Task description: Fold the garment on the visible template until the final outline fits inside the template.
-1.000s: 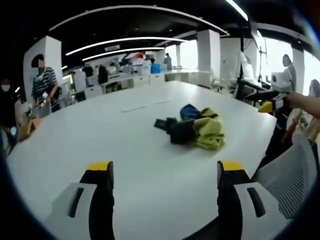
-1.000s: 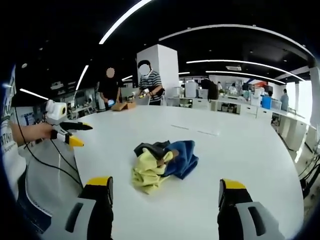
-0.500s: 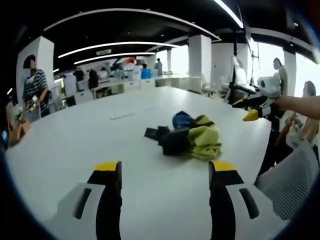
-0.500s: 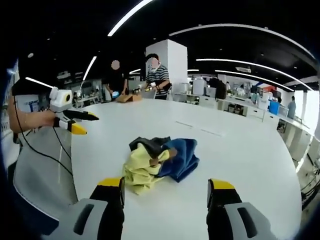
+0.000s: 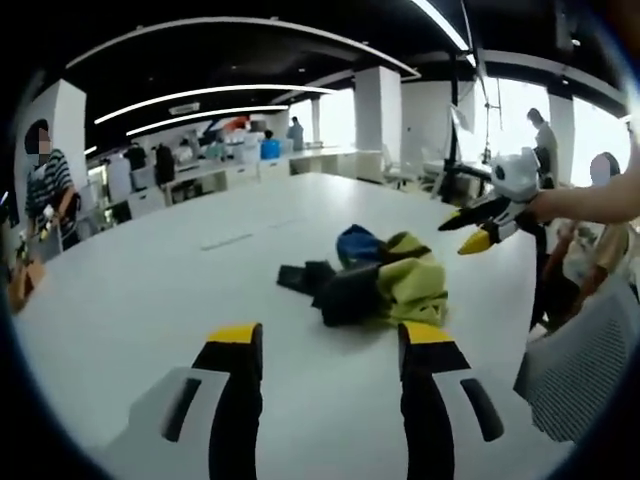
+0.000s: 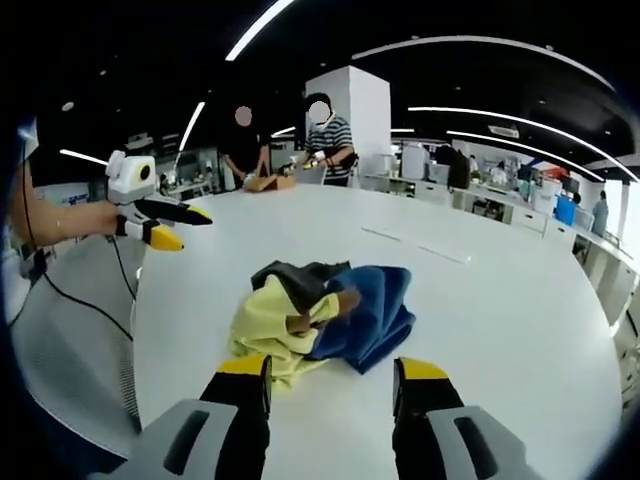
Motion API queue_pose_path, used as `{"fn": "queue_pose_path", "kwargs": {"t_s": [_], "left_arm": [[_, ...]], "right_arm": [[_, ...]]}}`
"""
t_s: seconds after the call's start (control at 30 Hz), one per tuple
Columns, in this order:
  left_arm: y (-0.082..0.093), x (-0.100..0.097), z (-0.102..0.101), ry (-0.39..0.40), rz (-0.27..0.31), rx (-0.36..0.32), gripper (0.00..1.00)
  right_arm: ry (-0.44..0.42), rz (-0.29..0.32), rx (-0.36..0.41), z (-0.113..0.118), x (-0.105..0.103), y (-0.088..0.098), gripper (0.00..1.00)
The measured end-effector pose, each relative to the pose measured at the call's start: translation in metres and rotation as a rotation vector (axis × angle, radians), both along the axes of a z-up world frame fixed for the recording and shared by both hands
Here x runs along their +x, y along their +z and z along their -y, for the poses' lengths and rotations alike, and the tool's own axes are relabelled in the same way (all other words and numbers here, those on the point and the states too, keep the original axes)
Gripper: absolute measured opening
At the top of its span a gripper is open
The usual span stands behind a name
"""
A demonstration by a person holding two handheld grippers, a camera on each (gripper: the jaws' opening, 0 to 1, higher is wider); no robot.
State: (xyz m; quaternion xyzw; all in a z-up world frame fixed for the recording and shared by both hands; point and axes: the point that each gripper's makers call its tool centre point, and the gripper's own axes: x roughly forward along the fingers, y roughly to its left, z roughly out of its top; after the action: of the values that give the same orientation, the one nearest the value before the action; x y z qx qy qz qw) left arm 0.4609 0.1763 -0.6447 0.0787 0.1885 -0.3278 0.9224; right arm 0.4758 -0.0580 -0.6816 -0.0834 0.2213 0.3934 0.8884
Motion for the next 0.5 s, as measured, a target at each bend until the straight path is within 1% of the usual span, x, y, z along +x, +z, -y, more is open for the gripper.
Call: {"fn": "queue_pose_path", "kwargs": {"t_s": [0.03,0.2,0.3,0.4,0.5], "left_arm": [[-0.001,0.002,0.002,-0.007,-0.002,-0.002,0.48],[-0.004,0.014,0.016,-0.047,-0.004,0.005,0.42],[-0.006,0.021,0.025,-0.075,-0.012,0.01,0.4],[-0.009,0.029,0.033,-0.096,-0.008,0.021,0.39],[-0.013,0.036,0.04,-0.111,-0.018,0.02,0.37]], "right_arm": [[0.0,-0.009,0.0,-0.001,0.002,-0.003,0.42],[0.022,-0.01,0.002,-0.007,0.01,-0.008,0.36],[0.036,-0.024,-0.002,-0.011,0.013,-0.012,0.36],[0.051,-0.023,-0.004,-0.016,0.017,-0.016,0.34],[0.068,-0.017,-0.016,-0.019,0.021,-0.017,0.32]]}}
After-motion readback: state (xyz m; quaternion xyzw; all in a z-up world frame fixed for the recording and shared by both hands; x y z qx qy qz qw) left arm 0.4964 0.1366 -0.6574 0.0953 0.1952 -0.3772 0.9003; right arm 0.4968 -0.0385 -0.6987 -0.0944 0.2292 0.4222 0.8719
